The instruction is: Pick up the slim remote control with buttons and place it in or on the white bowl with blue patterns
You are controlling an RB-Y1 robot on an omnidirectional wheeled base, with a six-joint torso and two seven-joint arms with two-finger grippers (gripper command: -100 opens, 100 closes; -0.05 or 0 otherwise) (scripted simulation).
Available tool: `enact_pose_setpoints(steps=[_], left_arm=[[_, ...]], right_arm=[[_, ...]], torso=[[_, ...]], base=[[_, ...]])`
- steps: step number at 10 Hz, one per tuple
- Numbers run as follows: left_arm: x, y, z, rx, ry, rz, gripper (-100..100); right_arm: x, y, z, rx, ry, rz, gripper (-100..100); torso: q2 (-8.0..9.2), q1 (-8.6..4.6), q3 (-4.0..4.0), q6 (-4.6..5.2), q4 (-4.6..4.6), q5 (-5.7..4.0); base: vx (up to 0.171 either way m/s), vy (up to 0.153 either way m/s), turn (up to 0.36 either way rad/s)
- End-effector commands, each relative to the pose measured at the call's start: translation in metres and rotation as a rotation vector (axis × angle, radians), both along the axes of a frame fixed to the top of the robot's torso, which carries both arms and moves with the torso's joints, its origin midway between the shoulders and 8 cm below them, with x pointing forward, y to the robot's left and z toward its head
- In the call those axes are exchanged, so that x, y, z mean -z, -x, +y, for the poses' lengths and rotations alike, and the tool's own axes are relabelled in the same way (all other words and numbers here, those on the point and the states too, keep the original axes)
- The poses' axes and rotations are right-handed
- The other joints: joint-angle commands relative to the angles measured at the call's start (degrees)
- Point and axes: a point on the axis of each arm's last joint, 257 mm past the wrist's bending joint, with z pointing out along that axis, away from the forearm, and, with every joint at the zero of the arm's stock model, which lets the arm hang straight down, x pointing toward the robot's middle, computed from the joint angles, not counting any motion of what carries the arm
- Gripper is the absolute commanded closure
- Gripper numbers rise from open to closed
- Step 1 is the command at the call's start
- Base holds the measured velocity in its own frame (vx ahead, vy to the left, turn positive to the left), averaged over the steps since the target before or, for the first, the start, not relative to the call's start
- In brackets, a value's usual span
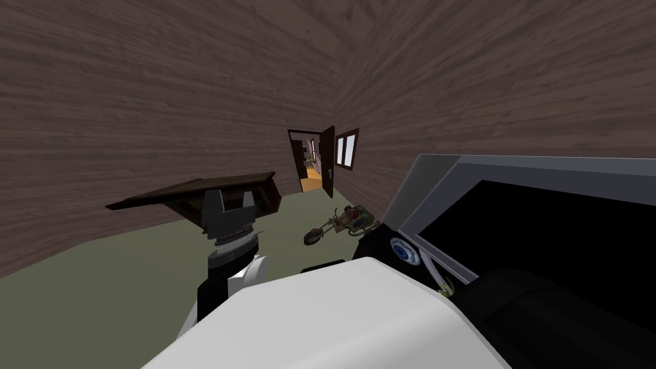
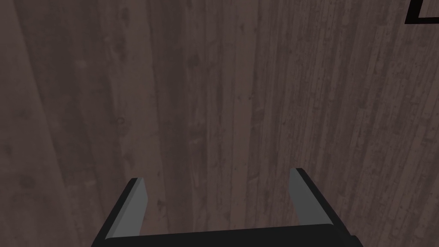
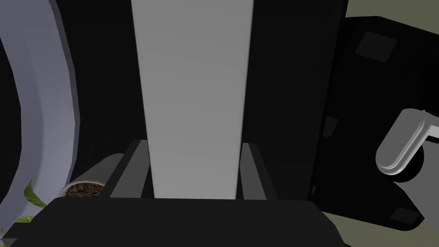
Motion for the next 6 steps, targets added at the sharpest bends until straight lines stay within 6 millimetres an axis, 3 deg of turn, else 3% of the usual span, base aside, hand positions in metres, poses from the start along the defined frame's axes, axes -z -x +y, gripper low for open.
enact_pose_setpoints(steps=[1,6], left_arm=[[0.0,0.0,0.0,0.0,0.0,0.0,0],[0.0,0.0,0.0,0.0,0.0,0.0,0]], right_arm=[[-0.001,-0.007,0.003,0.004,-0.013,-0.003,100],[0.0,-0.036,0.013,0.015,-0.062,-0.016,100]], torso=[[0.0,0.0,0.0,0.0,0.0,0.0],[0.12,-0.24,0.06,0.01,0.02,-0.1]], base=[[0.203,0.056,0.056],[0.188,0.023,0.053]])
